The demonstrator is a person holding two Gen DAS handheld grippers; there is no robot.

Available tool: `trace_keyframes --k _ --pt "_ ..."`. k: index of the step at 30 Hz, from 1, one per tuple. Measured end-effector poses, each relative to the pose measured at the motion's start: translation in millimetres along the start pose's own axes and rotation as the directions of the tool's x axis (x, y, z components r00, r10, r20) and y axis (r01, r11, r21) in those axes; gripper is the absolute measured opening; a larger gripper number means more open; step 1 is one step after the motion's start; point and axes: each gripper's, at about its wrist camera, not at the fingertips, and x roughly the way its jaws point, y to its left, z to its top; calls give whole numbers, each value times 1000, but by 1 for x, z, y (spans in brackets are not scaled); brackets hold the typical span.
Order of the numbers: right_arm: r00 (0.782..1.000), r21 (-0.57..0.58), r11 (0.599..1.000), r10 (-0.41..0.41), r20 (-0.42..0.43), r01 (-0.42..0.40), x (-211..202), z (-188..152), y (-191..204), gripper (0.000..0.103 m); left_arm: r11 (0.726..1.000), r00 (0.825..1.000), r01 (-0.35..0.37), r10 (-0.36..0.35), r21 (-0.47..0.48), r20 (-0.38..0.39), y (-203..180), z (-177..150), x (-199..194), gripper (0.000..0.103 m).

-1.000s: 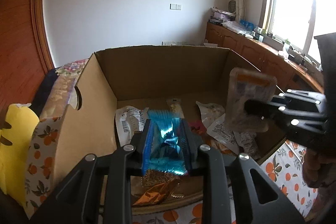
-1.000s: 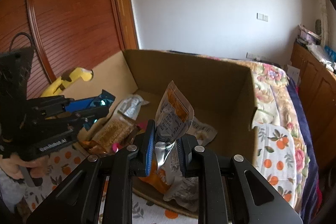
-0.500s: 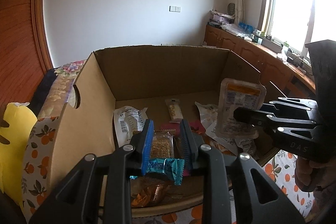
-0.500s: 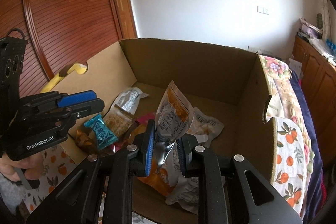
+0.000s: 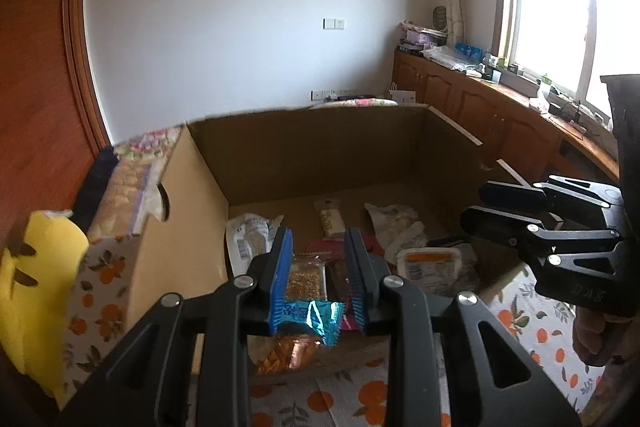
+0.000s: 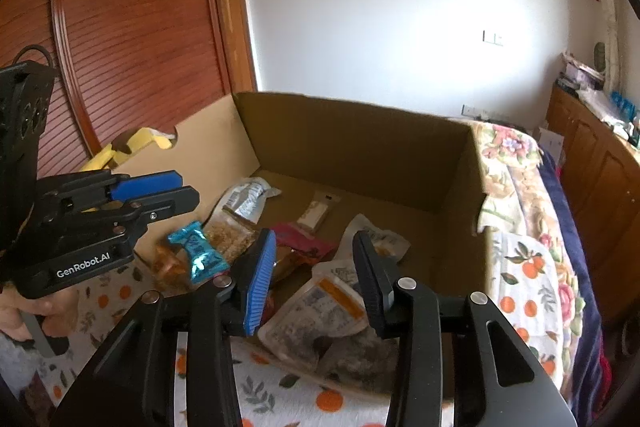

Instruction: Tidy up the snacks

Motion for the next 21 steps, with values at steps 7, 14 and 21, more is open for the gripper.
trace_keyframes --k 7,14,21 --pt "999 22 999 -39 38 38 -64 2 6 40 1000 999 -11 10 20 52 -18 10 -67 27" --pt "993 30 996 -82 83 79 -133 -2 25 40 998 996 -38 34 43 82 -32 6 -128 27" --pt "989 32 996 -88 117 84 -177 -11 45 41 996 992 -64 56 68 113 -50 0 -175 31"
